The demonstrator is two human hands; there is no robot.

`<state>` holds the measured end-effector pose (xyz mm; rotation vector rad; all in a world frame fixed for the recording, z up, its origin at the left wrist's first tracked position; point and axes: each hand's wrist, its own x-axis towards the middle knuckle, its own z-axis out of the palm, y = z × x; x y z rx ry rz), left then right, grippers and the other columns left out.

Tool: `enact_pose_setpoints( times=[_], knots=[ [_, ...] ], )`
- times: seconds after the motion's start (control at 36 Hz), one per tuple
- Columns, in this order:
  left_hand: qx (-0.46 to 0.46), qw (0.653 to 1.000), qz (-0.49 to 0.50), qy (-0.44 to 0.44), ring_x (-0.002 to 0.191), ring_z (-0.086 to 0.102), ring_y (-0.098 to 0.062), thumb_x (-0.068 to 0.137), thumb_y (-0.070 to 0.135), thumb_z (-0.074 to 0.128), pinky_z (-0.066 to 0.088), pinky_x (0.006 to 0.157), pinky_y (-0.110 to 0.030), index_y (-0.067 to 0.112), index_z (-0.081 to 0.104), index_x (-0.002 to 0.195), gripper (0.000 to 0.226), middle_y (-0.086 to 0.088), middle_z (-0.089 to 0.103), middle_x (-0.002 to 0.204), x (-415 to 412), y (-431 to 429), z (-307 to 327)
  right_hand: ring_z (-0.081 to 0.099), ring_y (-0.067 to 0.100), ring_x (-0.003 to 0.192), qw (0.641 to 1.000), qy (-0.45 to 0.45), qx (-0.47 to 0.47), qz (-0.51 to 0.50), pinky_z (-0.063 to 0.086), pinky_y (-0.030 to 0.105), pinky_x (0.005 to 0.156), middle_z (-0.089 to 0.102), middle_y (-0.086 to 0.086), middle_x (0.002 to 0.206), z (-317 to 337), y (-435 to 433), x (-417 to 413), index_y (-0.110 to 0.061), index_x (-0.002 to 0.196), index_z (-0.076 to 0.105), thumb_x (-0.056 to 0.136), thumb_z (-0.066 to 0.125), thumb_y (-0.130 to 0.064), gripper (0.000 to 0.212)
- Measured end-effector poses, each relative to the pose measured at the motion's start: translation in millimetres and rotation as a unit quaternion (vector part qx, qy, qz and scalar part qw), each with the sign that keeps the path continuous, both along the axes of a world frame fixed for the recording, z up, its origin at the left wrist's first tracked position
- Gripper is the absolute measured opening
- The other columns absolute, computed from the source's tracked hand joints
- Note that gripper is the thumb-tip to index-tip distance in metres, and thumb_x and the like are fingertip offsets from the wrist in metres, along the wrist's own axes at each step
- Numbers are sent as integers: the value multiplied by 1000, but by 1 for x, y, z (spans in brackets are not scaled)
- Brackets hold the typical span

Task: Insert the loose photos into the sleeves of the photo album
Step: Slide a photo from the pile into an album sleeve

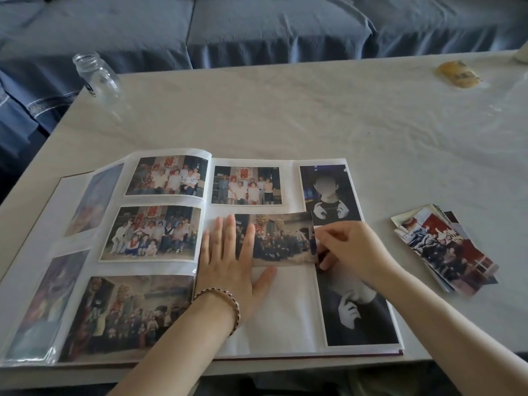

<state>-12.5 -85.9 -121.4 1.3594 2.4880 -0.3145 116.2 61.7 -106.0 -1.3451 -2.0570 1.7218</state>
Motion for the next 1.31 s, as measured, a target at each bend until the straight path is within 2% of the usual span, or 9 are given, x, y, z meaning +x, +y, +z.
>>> enact_pose_setpoints(
  times=[0.19, 0.33, 0.5, 0.67, 0.81, 0.86, 0.92, 1.03, 1.31],
  knots=[
    [-1, 1000, -6, -2, 126, -41, -30, 46, 63, -47, -25, 102, -44, 19, -57, 106, 75, -11, -58, 119, 0, 0, -2, 67, 8, 56, 995, 29, -51, -77, 53, 17, 50, 69, 4, 83, 7, 5, 9, -8, 105, 62, 93, 52, -5, 16],
    [5, 1000, -7, -5, 127, -41, -30, 39, 61, -53, -26, 102, -44, 18, -57, 106, 79, -10, -57, 121, 0, -2, -3, 69, 11, 59, 991, 35, -101, -80, 52, 17, 47, 71, 5, 84, 16, 2, 6, -10, 97, 64, 93, 53, -7, 12],
    [15, 1000, 2, 6, 126, -41, -29, 51, 68, -37, -26, 102, -44, 18, -49, 118, 84, -10, -51, 129, 1, -1, -3, 69, 10, 64, 986, 31, -157, -54, 48, 16, 48, 73, 5, 82, 17, -9, -4, -12, 92, 65, 92, 55, -9, 11],
    [14, 1000, 10, 24, 126, -39, -27, 64, 71, -22, -24, 104, -42, 17, -33, 140, 95, -11, -37, 147, 0, 0, -4, 65, 4, 58, 990, 16, -137, -11, 47, 14, 48, 72, 4, 80, 17, -16, -16, -15, 92, 64, 92, 56, -12, 8],
    [5, 1000, 16, 16, 133, -35, -26, 82, 73, 4, -23, 106, -40, 17, -26, 144, 89, -11, -31, 152, 1, 1, 2, 56, 3, 44, 992, -15, -122, 13, 43, 14, 46, 66, 1, 63, 18, -14, -26, -12, 91, 66, 91, 59, -16, 9],
    [10, 1000, 18, 17, 128, -38, -24, 74, 81, -5, -24, 105, -39, 16, -29, 142, 97, -12, -32, 151, 2, 1, 2, 55, 1, 41, 994, -21, -106, 12, 41, 15, 46, 63, -3, 57, 17, -14, -30, -12, 86, 66, 90, 60, -18, 10],
    [13, 1000, 22, 19, 131, -37, -25, 67, 84, -12, -24, 105, -39, 14, -32, 140, 103, -12, -33, 151, 2, 1, 3, 55, 2, 43, 996, -24, -82, 9, 39, 17, 47, 64, -2, 62, 15, -14, -32, -13, 83, 65, 89, 61, -20, 10],
    [12, 999, 37, 10, 139, -30, -27, 83, 72, 7, -23, 107, -38, 12, -28, 143, 92, -12, -33, 151, 3, 2, 6, 56, 4, 46, 999, -27, -22, 11, 40, 14, 46, 66, -1, 68, 10, -16, -32, -20, 76, 62, 87, 64, -21, 11],
    [12, 999, 40, 12, 139, -30, -28, 88, 69, 12, -22, 108, -39, 11, -26, 144, 89, -12, -32, 151, 3, 1, 6, 51, -2, 37, 998, -2, 49, -26, 41, 7, 44, 60, -7, 56, -1, -17, -32, -18, 74, 65, 80, 72, -24, 11]
  ],
)
